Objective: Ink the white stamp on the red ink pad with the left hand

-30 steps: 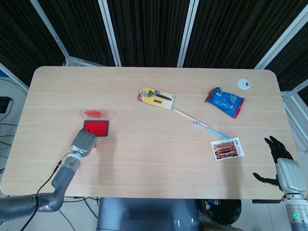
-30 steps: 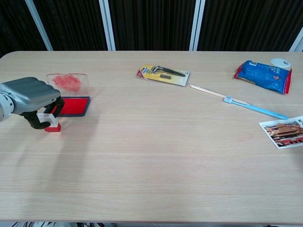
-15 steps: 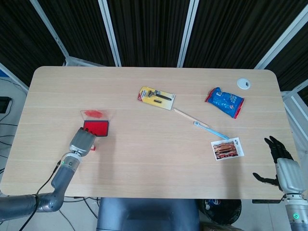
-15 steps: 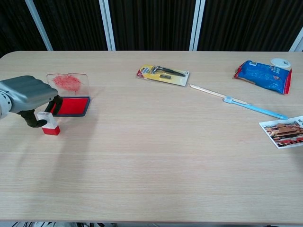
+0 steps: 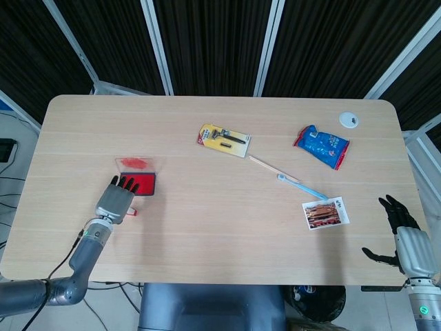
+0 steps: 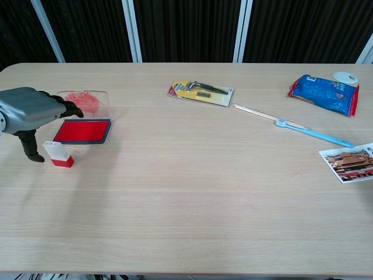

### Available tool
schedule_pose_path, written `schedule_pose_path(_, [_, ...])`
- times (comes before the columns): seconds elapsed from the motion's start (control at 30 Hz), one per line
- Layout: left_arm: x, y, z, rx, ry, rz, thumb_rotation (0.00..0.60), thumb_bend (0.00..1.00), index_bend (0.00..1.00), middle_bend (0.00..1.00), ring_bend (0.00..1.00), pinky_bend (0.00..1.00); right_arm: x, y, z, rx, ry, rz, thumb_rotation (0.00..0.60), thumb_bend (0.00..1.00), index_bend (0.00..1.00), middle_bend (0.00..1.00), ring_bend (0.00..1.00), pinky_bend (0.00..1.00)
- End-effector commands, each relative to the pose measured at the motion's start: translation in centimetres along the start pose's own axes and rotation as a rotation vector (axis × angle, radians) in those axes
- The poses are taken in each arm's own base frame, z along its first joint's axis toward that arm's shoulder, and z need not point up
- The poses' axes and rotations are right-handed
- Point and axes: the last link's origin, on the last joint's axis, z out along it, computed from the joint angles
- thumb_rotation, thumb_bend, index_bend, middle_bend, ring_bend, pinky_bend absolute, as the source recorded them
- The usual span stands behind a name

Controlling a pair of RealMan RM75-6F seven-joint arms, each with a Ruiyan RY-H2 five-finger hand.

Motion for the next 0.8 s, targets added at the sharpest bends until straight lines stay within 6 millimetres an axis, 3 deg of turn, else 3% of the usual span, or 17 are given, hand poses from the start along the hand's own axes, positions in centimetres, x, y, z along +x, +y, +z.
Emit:
schedule_pose_path(0.03, [0.6,-0.8,-0.8,0.012,0.005,-0.022,0.6,0.0,0.03,0.0,0.0,0.04,0.0,0.0,0.0,0.001,0.0,-0.001,0.6,0.1,0.0,0.0,0.0,0.18])
schedule_pose_path(0.17, [1.8,-2.1,-2.2,0.028,0.051,-0.053,0.6,0.0,0.02,0.0,0.0,0.03,0.0,0.0,-0.1,0.002,0.002,-0.004,0.6,0.1,0.0,0.0,0.0,0.18])
schedule_pose_path(0.27, [2.9,-3.5,-4.4,0.049,0.143,-0.119,0.6,0.0,0.0,0.0,0.0,0.01,0.1,0.0,0.0,0.006,0.006,-0.015,0.6,0.1,0.0,0.0,0.0,0.18])
schedule_pose_path(0.43, [2.9,-5.9,-8.4,0.102,0.235,-0.154,0.6,0.0,0.0,0.0,0.0,0.0,0.1,0.1,0.0,0.019,0.016,-0.077,0.6,0.09,0.0,0.0,0.0,0.18])
schedule_pose_path(0.67, [-0.5,-8.8,-15.1,0.19,0.339,-0.29,0.6,0.0,0.0,0.0,0.0,0.0,0.0,0.0,0.0,0.029,0.033,-0.108,0.6,0.07,0.0,0.0,0.0,0.18])
schedule_pose_path(0.8, [-2.7,-9.7,-17.4,0.234,0.392,-0.369,0.6,0.0,0.0,0.0,0.0,0.0,-0.1,0.0,0.0,0.034,0.046,-0.108,0.6,0.07,0.0,0.0,0.0,0.18])
